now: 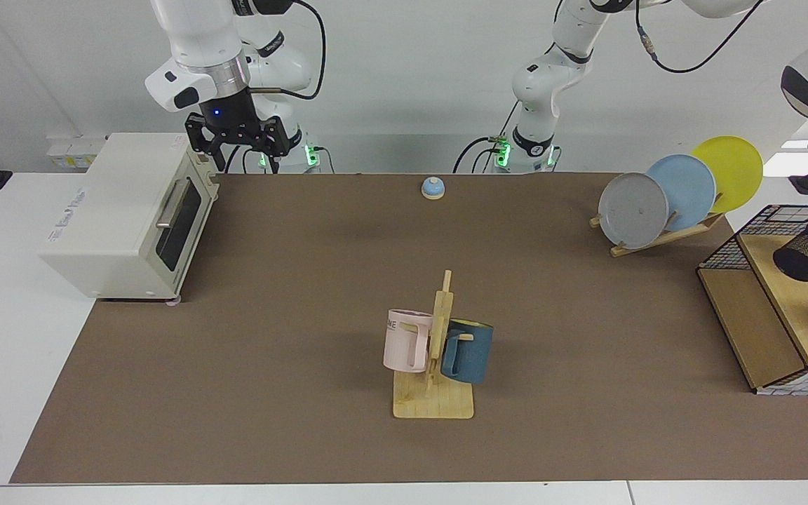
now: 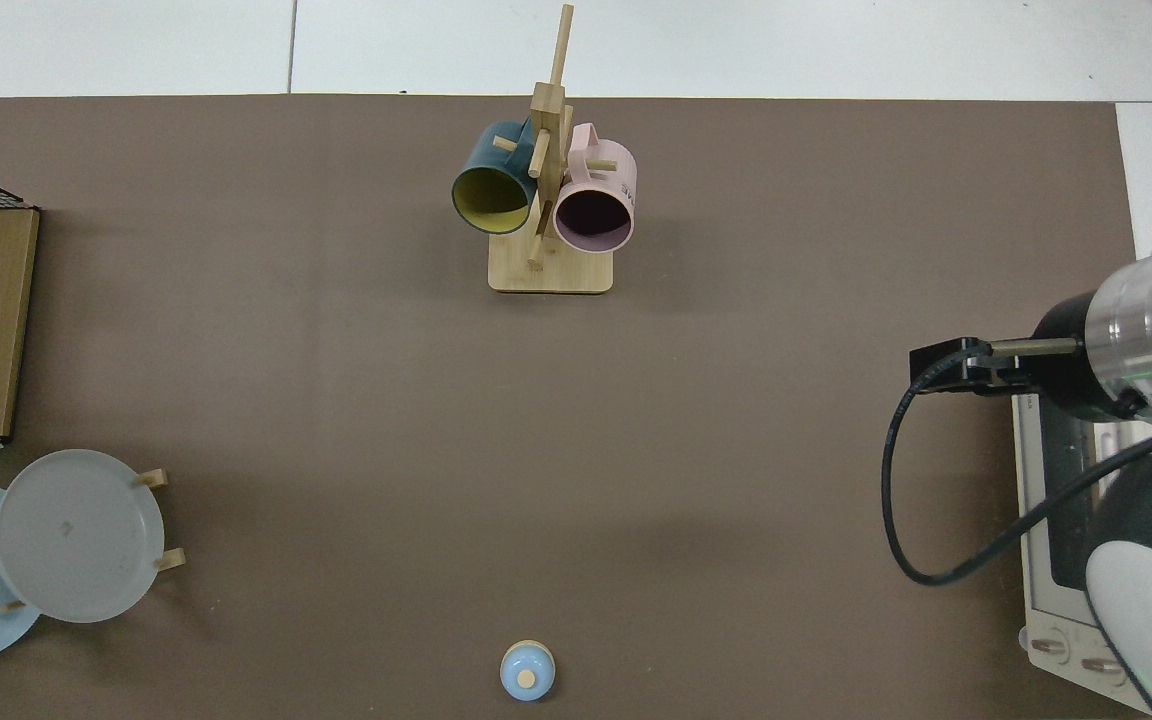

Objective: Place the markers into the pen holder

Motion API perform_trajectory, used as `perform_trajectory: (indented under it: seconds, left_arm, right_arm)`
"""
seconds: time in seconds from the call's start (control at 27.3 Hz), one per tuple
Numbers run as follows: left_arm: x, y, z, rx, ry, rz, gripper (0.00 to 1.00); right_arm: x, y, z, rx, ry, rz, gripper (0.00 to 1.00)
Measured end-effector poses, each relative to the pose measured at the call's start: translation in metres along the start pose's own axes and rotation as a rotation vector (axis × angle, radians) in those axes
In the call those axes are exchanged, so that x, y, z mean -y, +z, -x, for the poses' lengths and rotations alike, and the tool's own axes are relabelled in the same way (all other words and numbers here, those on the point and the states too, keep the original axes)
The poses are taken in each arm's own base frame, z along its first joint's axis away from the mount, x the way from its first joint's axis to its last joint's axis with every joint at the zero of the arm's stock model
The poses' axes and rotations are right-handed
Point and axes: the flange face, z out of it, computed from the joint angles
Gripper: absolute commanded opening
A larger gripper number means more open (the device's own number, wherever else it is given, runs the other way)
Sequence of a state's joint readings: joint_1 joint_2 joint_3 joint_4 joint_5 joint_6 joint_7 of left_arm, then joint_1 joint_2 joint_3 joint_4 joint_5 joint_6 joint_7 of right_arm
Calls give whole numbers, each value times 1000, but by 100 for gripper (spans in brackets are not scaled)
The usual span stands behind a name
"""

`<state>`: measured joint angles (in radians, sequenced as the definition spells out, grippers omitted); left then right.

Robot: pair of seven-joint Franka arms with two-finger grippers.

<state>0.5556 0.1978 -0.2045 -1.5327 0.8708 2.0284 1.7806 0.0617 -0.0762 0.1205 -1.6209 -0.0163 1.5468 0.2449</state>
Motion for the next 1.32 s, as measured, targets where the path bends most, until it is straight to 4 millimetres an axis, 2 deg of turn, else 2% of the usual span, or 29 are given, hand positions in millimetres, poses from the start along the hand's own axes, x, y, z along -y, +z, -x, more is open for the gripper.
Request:
perform_trajectory:
  seconds: [0.51, 0.88, 1.32]
  left_arm:
    - [-1, 18, -25, -71, 3, 18, 0]
    - [-6, 41, -35, -109, -4, 18, 0]
    - [-4, 46, -47, -139, 1, 12, 0]
  right_arm:
    - [0, 0, 0, 0, 0, 0, 99]
    - [0, 0, 0, 0, 0, 0, 99]
    - [0, 0, 0, 0, 0, 0, 99]
